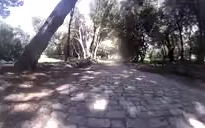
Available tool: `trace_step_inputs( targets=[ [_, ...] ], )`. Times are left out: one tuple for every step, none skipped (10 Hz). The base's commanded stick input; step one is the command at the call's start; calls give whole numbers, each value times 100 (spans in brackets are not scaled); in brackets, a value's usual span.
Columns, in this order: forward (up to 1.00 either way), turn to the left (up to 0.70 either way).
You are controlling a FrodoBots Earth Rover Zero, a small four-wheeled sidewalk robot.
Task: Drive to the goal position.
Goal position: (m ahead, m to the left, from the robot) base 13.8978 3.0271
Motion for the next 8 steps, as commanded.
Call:
trace_step_inputs(
  targets=[
    [70, -32],
    [70, -15],
    [70, 0],
    [70, 0],
    [70, 0],
    [70, 0],
    [70, 0],
    [70, 0]
  ],
)
